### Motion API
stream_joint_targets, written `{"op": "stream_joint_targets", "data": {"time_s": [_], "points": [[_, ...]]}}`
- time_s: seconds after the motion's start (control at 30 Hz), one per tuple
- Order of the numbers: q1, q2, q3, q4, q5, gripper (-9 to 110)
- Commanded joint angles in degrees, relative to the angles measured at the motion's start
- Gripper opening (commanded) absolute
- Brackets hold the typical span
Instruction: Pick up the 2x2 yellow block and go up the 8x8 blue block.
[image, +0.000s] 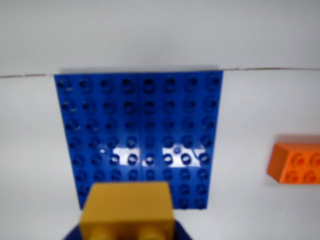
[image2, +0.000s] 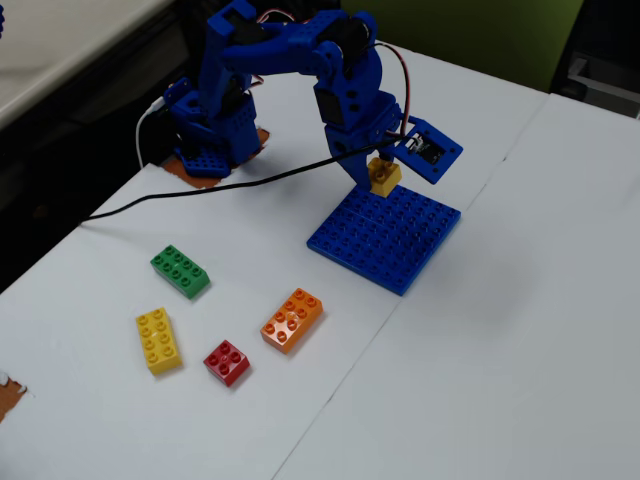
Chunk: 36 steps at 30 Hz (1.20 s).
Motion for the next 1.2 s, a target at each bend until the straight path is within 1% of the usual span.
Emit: {"op": "stream_joint_targets", "data": {"time_s": [0.0,0.27,1.17], "points": [[-0.5,1.5,-0.7,0.1,-0.6,0],[-0.5,2.9,1.5,0.1,-1.1,0],[-0.4,3.7,1.5,0.1,-1.0,0]]}}
